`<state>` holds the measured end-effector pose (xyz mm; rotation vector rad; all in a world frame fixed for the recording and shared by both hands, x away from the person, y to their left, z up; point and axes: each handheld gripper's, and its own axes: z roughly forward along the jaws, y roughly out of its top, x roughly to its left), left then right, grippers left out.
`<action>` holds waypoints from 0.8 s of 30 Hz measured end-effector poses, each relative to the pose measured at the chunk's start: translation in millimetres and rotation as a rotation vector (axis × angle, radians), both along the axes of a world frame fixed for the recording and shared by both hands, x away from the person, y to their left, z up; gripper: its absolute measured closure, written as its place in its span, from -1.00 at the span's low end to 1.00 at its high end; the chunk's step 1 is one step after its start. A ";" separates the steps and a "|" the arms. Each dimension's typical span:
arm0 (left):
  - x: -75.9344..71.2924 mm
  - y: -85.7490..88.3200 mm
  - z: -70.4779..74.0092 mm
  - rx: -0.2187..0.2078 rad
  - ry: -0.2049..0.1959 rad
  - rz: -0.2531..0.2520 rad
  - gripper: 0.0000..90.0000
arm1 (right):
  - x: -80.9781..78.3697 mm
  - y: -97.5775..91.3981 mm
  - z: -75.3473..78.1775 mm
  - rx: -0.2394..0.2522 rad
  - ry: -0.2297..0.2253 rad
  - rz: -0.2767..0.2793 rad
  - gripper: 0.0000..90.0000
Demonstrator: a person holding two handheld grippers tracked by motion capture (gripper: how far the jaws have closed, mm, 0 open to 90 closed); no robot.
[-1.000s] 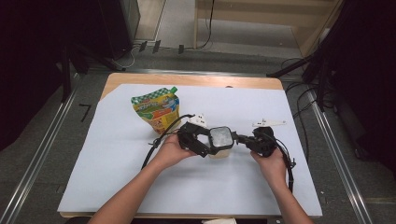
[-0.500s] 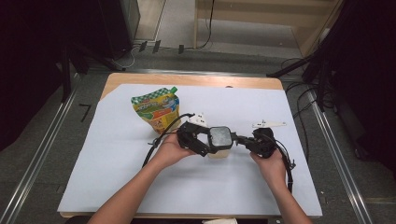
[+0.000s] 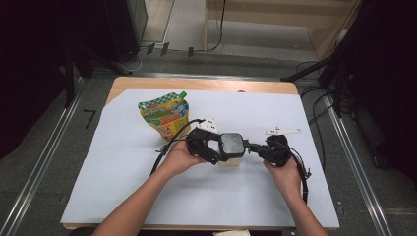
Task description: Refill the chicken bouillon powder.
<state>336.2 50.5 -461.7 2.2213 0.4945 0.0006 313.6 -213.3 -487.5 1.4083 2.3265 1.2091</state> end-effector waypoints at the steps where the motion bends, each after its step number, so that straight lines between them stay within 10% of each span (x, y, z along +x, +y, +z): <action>1: -0.1 0.0 0.1 0.001 -0.003 -0.001 -0.63 | -0.1 0.1 0.0 -0.001 -0.002 0.001 1.00; 20: -0.3 -4.5 15.0 0.028 -0.052 -0.027 -0.63 | -1.4 0.2 0.1 0.005 -0.010 0.000 1.00; 24: 0.9 -5.9 23.2 -0.042 -0.028 -0.080 -0.55 | -2.1 -1.1 1.5 0.018 -0.010 -0.004 1.00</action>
